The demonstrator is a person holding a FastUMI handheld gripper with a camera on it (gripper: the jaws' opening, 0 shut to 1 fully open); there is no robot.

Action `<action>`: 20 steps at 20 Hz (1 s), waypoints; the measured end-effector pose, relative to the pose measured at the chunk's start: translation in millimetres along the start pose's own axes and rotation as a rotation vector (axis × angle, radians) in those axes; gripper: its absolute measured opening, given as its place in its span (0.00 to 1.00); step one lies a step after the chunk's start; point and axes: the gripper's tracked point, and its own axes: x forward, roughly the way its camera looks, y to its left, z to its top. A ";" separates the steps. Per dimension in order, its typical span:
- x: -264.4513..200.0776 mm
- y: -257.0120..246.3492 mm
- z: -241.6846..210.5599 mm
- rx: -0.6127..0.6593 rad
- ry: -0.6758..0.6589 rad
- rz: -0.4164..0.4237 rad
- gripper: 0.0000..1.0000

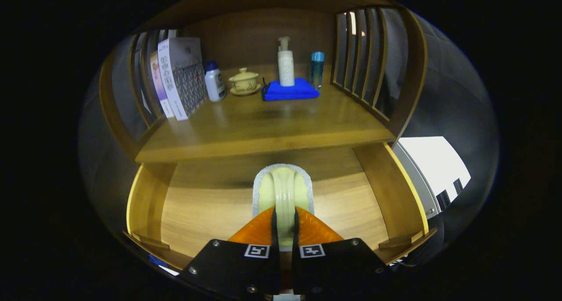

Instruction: Pull open the drawer, take out the items inside it, and place them on the countertop above the cabinet.

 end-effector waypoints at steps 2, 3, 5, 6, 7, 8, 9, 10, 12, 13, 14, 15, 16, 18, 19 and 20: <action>-8.1 1.4 10.8 0.039 -0.035 0.011 0.11; -11.5 5.6 17.7 0.067 -0.054 0.029 0.11; -14.5 17.5 33.4 0.107 -0.095 0.080 0.11; -17.3 20.8 40.9 0.109 -0.112 0.096 0.11; -17.8 23.3 49.6 0.102 -0.129 0.103 0.11; -17.7 27.2 58.2 0.090 -0.148 0.111 0.11; -16.8 33.4 68.1 0.082 -0.165 0.126 0.11; -16.2 40.1 75.3 0.072 -0.182 0.140 0.11; -12.3 48.4 91.9 0.057 -0.212 0.154 0.11; -9.3 51.8 99.0 0.047 -0.219 0.157 0.11; -3.6 53.6 105.4 0.038 -0.227 0.155 0.11; 2.0 57.0 112.9 0.031 -0.235 0.157 0.11; 8.5 60.1 120.1 0.028 -0.243 0.159 0.11; 24.5 63.9 135.7 0.025 -0.259 0.165 0.11; 34.0 63.1 141.9 0.021 -0.258 0.162 0.11; 43.7 60.2 146.7 0.015 -0.259 0.155 0.11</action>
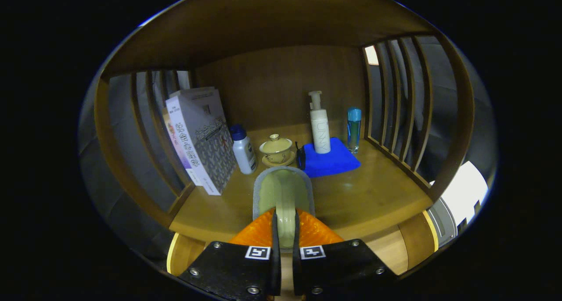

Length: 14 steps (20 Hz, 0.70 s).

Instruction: Pull open the drawer, take out the items inside it, and place them on the countertop above the cabinet.

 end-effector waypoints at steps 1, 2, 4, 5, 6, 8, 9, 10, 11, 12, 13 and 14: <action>10.2 -4.5 3.0 -0.002 0.005 -0.009 0.11; 18.6 -6.2 4.3 0.001 0.012 -0.014 0.12; 35.3 -8.0 2.0 0.009 0.034 -0.016 0.14; 40.9 -9.3 -0.2 0.007 0.050 -0.020 0.14; 45.2 -9.3 2.7 0.013 0.047 -0.020 0.15; 50.3 -14.8 3.5 0.046 0.052 -0.029 0.17; 51.8 -15.6 3.9 0.056 0.058 -0.026 0.17; 54.5 -16.6 4.8 0.061 0.056 -0.027 0.19; 55.9 -16.2 5.9 0.064 0.054 -0.022 0.20; 57.6 -16.7 5.1 0.063 0.052 -0.023 0.21; 57.4 -16.3 5.8 0.066 0.046 -0.024 0.22; 59.2 -16.7 4.6 0.063 0.044 -0.029 0.23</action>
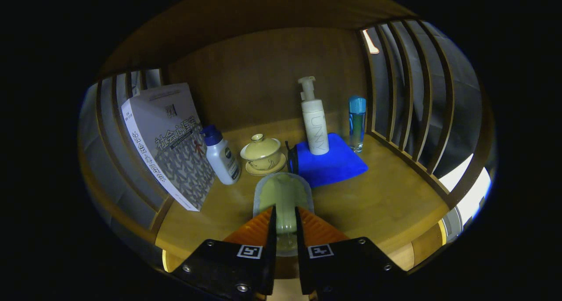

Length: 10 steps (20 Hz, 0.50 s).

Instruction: Pull open the drawer, take out the items inside it, and place them on the countertop above the cabinet.

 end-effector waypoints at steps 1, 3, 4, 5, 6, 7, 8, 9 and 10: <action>1.1 -1.3 -2.8 -0.005 0.006 -0.006 0.25; 0.1 -3.6 -4.9 -0.011 -0.005 -0.016 0.28; -2.0 -3.0 -2.9 -0.011 -0.021 -0.015 0.31; -7.6 -2.0 1.4 -0.012 -0.049 -0.012 0.34; -15.3 -1.7 6.6 -0.019 -0.085 -0.008 0.50; -26.6 -1.6 12.2 -0.027 -0.123 -0.001 0.65; -42.0 -0.9 16.4 -0.031 -0.161 0.009 0.80; -58.3 -1.5 20.6 -0.028 -0.209 0.021 0.96; -74.7 -1.8 24.6 -0.015 -0.261 0.033 0.96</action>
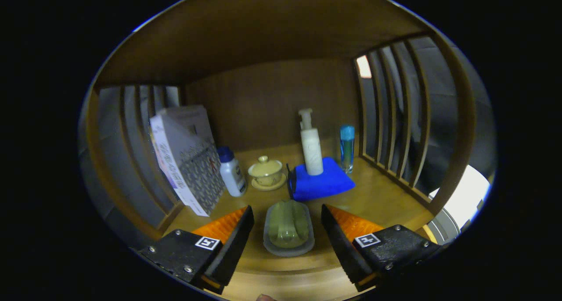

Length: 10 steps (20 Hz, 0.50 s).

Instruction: Pull open the drawer, take out the items inside it, and place them on the countertop above the cabinet.

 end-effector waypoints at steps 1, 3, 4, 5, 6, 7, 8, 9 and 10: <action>-19.0 -0.1 7.4 0.018 -0.051 0.009 0.96; -63.1 -4.4 20.8 0.040 -0.152 0.016 0.95; -87.3 -7.8 24.6 0.045 -0.192 0.014 0.95; -109.3 -10.7 27.1 0.040 -0.218 0.020 0.95; -131.9 -9.0 25.9 0.026 -0.230 0.037 0.95; -152.5 -8.3 24.5 -0.001 -0.249 0.047 0.95; -169.1 -9.9 21.2 -0.033 -0.262 0.049 0.95; -184.0 -11.5 13.2 -0.055 -0.263 0.044 0.95; -198.3 -9.1 2.9 -0.064 -0.266 0.048 0.95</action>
